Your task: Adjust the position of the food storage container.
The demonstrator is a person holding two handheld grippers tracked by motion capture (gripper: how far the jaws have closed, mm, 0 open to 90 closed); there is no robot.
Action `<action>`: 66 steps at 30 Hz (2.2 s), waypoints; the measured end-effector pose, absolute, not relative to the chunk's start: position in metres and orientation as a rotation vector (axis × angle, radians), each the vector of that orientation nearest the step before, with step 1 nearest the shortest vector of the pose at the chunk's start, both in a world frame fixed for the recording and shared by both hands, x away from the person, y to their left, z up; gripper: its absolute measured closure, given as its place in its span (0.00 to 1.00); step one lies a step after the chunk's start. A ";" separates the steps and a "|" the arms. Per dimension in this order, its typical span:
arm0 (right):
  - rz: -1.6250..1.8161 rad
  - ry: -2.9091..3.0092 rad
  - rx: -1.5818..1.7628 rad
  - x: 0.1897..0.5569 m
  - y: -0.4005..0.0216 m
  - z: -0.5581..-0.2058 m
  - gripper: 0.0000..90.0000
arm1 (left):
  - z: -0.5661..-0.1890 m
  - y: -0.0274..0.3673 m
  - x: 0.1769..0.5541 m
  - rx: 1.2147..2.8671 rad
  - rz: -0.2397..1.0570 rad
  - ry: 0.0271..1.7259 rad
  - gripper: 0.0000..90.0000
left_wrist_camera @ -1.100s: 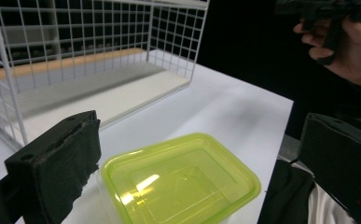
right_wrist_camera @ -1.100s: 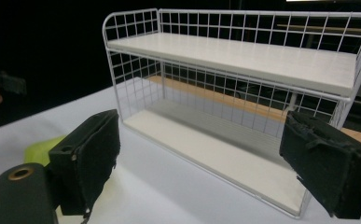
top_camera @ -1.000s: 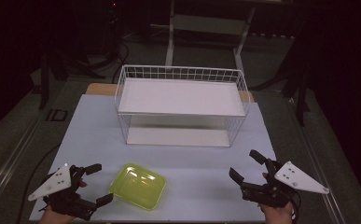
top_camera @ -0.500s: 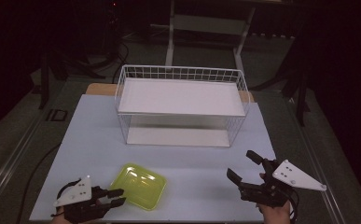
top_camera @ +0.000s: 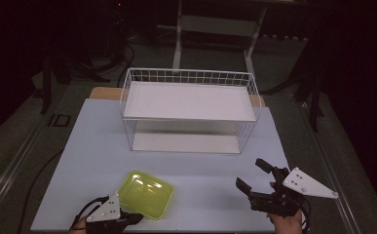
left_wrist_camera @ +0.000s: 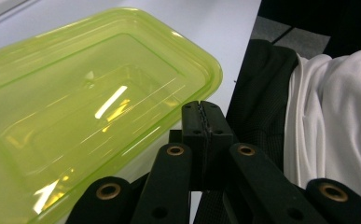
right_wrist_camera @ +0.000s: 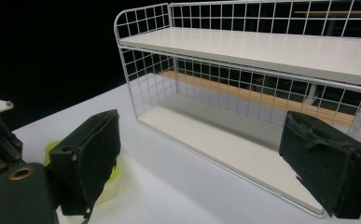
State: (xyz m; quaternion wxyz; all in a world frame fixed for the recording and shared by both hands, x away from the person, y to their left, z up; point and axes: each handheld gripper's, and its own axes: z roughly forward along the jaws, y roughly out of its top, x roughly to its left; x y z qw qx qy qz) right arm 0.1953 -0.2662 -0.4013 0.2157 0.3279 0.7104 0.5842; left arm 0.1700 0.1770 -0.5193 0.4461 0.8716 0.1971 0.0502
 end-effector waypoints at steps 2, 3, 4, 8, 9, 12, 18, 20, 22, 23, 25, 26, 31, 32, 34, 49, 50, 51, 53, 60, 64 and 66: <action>1.617 1.966 0.906 0.195 -0.267 -0.402 0.14 | -0.521 0.173 0.173 2.149 0.112 0.492 1.00; 1.617 1.966 0.906 0.195 -0.267 -0.402 0.14 | -0.522 0.172 0.174 2.142 0.106 0.496 1.00; 1.617 1.966 0.906 0.195 -0.268 -0.402 0.14 | -0.522 0.170 0.175 2.141 0.106 0.495 1.00; 1.615 1.970 0.918 0.195 -0.271 -0.404 0.14 | -0.522 0.163 0.180 2.137 0.110 0.492 1.00; 1.615 1.969 0.918 0.195 -0.271 -0.404 0.14 | -0.522 0.160 0.183 2.134 0.108 0.495 1.00; 1.612 1.969 0.918 0.195 -0.272 -0.404 0.14 | -0.523 0.156 0.185 2.138 0.114 0.494 1.00; 1.609 1.971 0.918 0.195 -0.273 -0.404 0.14 | -0.524 0.149 0.191 2.137 0.108 0.502 1.00; 1.604 1.975 0.915 0.196 -0.273 -0.405 0.14 | -0.524 0.148 0.193 2.137 0.106 0.504 1.00; 1.605 1.976 0.913 0.195 -0.273 -0.405 0.14 | -0.525 0.146 0.195 2.131 0.104 0.507 1.00; 1.604 1.977 0.912 0.195 -0.273 -0.405 0.14 | -0.525 0.146 0.195 2.131 0.108 0.507 1.00; 1.606 1.977 0.912 0.196 -0.273 -0.405 0.14 | -0.525 0.144 0.197 2.122 0.104 0.508 1.00; 1.603 1.981 0.913 0.196 -0.272 -0.405 0.14 | -0.525 0.144 0.198 2.127 0.104 0.504 1.00; 1.599 1.991 0.904 0.196 -0.271 -0.405 0.14 | -0.520 0.145 0.195 2.105 0.098 0.499 1.00; 1.603 1.992 0.904 0.196 -0.271 -0.405 0.14 | -0.517 0.147 0.194 2.100 0.096 0.488 1.00; 1.601 1.996 0.900 0.197 -0.270 -0.406 0.14 | -0.509 0.151 0.192 2.087 0.124 0.482 1.00; 1.610 2.011 0.888 0.202 -0.264 -0.408 0.14 | -0.491 0.240 0.202 2.006 0.312 0.677 1.00; 1.611 2.013 0.885 0.202 -0.264 -0.408 0.14 | -0.494 0.246 0.204 2.003 0.319 0.698 1.00; 1.613 2.016 0.883 0.201 -0.263 -0.408 0.14 | -0.497 0.250 0.205 2.004 0.314 0.716 1.00; 1.609 2.015 0.879 0.201 -0.263 -0.408 0.14 | -0.503 0.257 0.206 2.018 0.319 0.734 1.00; 1.608 2.028 0.878 0.201 -0.260 -0.408 0.14 | -0.522 0.266 0.213 2.078 0.287 0.782 1.00; 1.606 2.035 0.878 0.201 -0.259 -0.408 0.14 | -0.529 0.263 0.216 2.113 0.268 0.779 1.00; 1.606 2.035 0.878 0.201 -0.259 -0.408 0.14 | -0.531 0.260 0.217 2.131 0.260 0.771 1.00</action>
